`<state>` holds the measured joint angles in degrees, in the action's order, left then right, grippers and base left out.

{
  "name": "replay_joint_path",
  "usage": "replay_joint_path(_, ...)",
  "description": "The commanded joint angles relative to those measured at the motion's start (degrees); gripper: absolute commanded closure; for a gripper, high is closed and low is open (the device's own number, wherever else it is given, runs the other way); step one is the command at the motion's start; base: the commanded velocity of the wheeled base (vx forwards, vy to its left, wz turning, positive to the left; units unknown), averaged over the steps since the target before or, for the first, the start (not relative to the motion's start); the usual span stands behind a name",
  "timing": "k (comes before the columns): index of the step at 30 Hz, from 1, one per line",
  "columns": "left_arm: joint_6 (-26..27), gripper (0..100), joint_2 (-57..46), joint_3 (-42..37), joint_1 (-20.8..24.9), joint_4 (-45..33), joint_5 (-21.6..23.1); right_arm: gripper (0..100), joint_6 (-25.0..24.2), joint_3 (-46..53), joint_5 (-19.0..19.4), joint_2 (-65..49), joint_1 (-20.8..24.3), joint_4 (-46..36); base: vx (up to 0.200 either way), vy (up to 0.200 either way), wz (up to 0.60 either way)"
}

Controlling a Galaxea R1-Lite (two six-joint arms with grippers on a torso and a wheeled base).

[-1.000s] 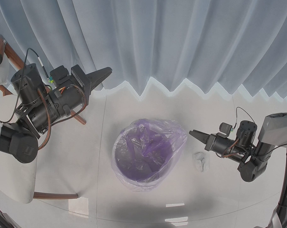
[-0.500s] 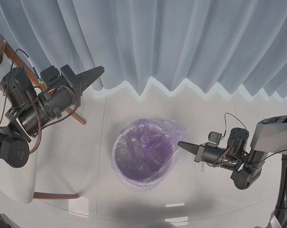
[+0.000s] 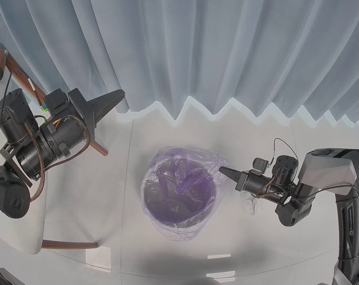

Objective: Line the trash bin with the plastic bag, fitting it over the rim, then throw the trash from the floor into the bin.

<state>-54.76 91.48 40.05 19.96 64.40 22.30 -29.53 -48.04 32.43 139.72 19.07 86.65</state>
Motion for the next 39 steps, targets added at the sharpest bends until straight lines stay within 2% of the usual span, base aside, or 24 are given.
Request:
replay_joint_path(1, 0.0, 100, -0.5, -0.4, 0.0, 0.1, 0.0, 100, 0.1, -2.9, 0.0, 4.2, -0.7, -0.2, 0.0, 0.0, 0.0)
replay_joint_path(9, 4.1, 100, -1.0, -3.0, 0.0, 0.1, 0.6, 100, 0.1, -5.5, -0.1, 8.1, -0.7, -0.1, 0.0, 0.0, 0.0)
replay_joint_path(22, 4.2, 100, -2.1, -3.7, 0.0, 0.1, 0.4, 100, 0.1, -9.7, -0.1, 11.3, -0.6, -2.3, 0.0, 0.0, 0.0)
replay_joint_path(26, 4.0, 100, -4.1, -4.3, -1.8, 0.1, 0.6, 100, 0.0, -8.8, -0.2, 9.9, -0.6, -2.3, 0.0, 0.0, 0.0)
replay_joint_path(30, 4.1, 100, -8.5, -8.9, -5.6, 0.0, 1.0, 100, -1.3, -1.2, -2.0, -0.7, -2.4, -2.1, 0.0, 0.0, 0.0)
replay_joint_path(36, 4.2, 100, -13.5, -16.6, -6.9, 0.0, 3.9, 100, -1.1, 13.7, -2.3, -15.1, -4.9, -2.2, 0.0, 0.0, 0.0)
replay_joint_path(39, 3.6, 100, -15.5, -19.1, -7.8, -0.2, 6.0, 100, 0.8, 23.7, -2.4, -20.8, -7.4, -2.2, 0.0, 0.0, 0.0)
